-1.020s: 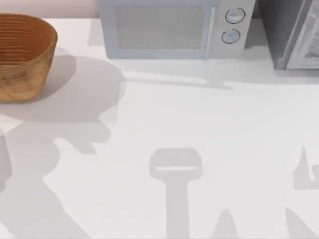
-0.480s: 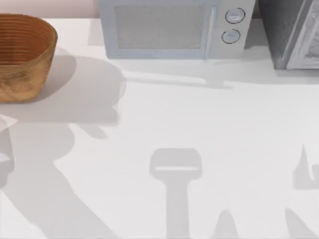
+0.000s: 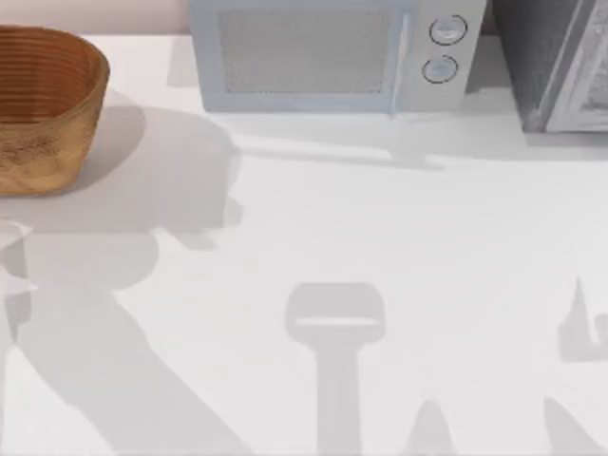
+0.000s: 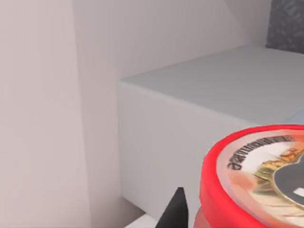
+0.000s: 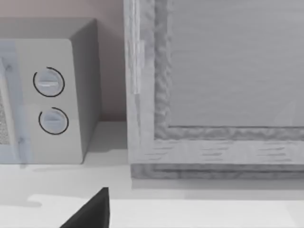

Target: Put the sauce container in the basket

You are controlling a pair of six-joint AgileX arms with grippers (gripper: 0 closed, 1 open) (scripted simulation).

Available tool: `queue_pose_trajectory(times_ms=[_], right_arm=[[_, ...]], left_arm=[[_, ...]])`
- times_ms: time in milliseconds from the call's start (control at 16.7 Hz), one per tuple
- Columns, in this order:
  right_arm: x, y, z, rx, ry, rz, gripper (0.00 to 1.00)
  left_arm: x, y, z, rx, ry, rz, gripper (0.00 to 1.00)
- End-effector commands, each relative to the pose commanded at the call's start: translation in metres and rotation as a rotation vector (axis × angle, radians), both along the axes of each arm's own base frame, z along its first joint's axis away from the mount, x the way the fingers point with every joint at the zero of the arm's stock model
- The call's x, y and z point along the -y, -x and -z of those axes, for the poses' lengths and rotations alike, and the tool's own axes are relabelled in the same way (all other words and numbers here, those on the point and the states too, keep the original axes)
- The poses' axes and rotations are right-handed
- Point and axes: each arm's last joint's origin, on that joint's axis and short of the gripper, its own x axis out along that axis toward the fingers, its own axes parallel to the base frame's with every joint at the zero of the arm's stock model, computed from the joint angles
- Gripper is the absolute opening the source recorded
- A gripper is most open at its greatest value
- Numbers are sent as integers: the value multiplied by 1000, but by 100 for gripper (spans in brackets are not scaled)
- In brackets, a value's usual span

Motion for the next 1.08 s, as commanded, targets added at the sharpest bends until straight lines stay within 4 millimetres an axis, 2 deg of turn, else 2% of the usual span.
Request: queue_pose_trajectory(times_ms=[720,1080], right_arm=[[0,0,0,0,0,0,100],[0,0,0,0,0,0,100]], left_arm=[[0,0,0,0,0,0,98],[0,0,0,0,0,0,100]])
